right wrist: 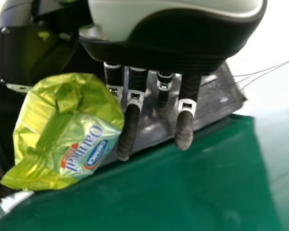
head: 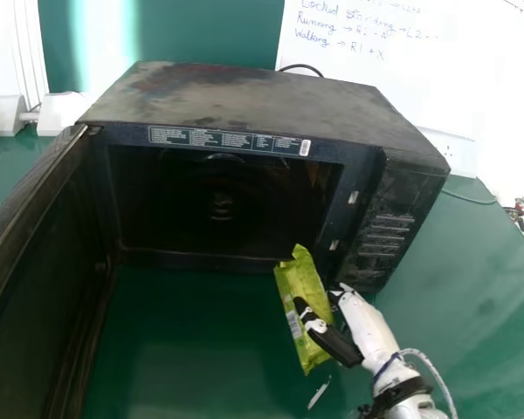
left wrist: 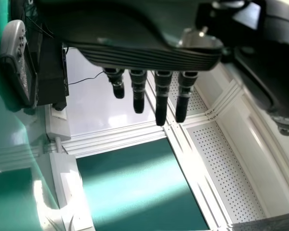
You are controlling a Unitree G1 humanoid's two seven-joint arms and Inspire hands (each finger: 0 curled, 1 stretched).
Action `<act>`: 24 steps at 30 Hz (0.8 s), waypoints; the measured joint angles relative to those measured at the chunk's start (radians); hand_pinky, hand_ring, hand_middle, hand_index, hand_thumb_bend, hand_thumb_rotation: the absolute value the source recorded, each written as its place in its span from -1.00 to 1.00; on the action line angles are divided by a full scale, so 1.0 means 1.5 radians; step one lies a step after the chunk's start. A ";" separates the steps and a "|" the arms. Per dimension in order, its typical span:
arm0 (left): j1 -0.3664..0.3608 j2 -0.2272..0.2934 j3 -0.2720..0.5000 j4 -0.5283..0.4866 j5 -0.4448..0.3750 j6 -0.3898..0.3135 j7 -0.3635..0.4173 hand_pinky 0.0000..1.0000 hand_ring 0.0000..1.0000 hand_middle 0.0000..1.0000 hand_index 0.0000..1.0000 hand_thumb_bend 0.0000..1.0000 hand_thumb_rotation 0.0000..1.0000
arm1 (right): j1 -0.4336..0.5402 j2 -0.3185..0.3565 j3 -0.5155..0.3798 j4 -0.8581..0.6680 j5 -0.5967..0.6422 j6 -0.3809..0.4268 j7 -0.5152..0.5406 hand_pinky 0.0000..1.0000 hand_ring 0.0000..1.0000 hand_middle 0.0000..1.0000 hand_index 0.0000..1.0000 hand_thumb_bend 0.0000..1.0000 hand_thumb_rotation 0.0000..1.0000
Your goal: Put biscuit inside oven
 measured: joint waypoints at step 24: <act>0.002 -0.002 -0.005 -0.003 0.000 -0.002 -0.001 1.00 0.90 0.77 0.77 1.00 1.00 | -0.081 0.053 0.086 -0.009 -0.040 0.053 0.000 -0.59 -0.44 -0.16 0.04 0.04 -0.99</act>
